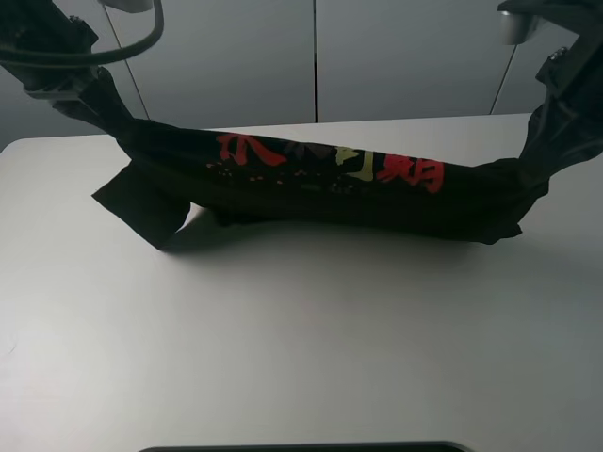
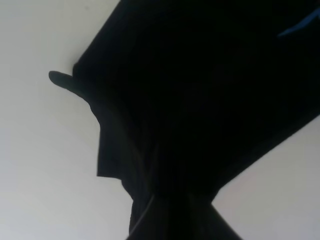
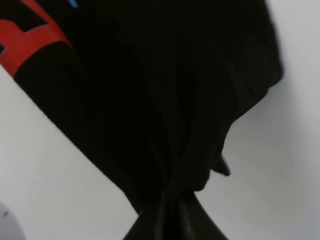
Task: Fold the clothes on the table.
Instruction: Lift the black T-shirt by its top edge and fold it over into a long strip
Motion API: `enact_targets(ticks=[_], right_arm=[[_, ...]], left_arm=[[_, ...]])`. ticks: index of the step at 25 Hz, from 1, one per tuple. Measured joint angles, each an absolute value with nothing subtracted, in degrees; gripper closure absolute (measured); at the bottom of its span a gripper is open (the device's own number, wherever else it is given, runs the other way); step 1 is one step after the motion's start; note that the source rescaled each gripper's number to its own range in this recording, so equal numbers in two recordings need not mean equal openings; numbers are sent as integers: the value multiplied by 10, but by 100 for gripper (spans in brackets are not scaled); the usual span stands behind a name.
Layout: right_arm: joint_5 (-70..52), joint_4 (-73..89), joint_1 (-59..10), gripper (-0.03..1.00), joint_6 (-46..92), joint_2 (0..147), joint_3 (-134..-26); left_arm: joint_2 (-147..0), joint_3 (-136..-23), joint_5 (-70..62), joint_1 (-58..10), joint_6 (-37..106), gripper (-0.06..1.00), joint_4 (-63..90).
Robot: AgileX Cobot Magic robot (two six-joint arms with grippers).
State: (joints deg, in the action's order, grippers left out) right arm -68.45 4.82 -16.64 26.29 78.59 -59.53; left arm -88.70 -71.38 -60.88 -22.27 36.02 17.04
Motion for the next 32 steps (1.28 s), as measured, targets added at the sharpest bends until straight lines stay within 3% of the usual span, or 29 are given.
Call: enact_targets(ticks=[10,17,32], right_arm=[[-673,100,-166,97,275,773,-527],[-571,78,-166,97,269,820,-516],[-273,-70,-166,97,123,986,-516]], left_arm=[[-798,-513,-528,-222,360,94,186],[-814,-506,-416,-222,326,94,186],[-996,-506,-174,-222,275,90,189]])
